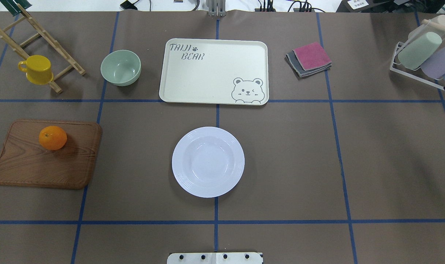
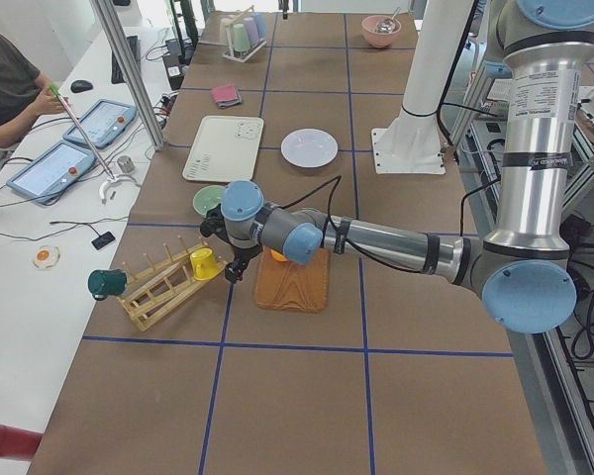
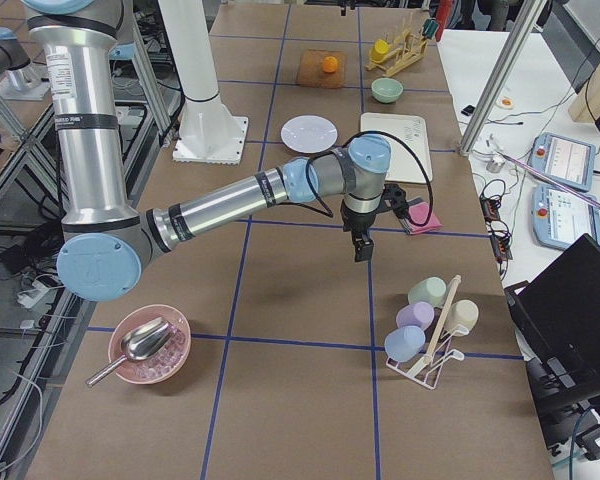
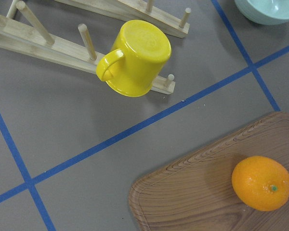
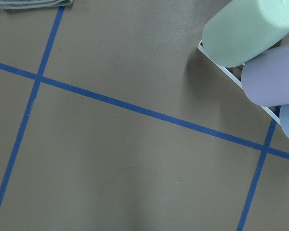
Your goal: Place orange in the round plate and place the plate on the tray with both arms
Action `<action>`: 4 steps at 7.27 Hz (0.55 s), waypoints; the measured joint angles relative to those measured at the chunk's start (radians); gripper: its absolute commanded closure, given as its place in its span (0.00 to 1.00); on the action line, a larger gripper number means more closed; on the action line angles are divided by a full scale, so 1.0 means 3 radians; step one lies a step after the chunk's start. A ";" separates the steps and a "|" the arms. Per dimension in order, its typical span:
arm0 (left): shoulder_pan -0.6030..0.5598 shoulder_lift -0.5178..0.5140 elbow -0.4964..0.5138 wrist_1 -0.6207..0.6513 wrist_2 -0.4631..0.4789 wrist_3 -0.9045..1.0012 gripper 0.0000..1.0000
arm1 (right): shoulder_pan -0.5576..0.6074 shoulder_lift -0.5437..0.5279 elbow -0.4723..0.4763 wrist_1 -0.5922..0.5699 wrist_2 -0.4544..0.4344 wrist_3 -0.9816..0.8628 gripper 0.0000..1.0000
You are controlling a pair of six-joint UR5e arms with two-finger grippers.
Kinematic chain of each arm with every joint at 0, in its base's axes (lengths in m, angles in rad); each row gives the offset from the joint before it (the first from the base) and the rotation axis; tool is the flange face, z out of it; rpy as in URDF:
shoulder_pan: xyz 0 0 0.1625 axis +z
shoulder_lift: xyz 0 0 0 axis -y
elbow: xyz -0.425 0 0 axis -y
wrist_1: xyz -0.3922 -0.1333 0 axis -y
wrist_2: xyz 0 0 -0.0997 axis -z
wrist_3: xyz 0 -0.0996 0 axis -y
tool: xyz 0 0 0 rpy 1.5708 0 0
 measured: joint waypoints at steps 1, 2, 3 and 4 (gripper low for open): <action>0.0000 -0.0008 0.0000 -0.0029 0.0004 -0.0001 0.01 | 0.0000 -0.0018 0.0000 0.0062 0.0003 0.0000 0.00; 0.0003 -0.0011 0.0003 -0.0039 0.0007 -0.0002 0.01 | 0.0000 -0.0051 -0.0011 0.0201 0.0009 -0.0004 0.00; 0.0005 -0.0013 0.0004 -0.0043 0.0009 0.0001 0.01 | 0.0000 -0.0113 -0.0037 0.0366 0.0021 -0.0005 0.00; 0.0005 -0.0017 0.0001 -0.0044 0.0011 0.0002 0.01 | 0.0000 -0.0207 -0.0055 0.0533 0.0040 -0.0004 0.00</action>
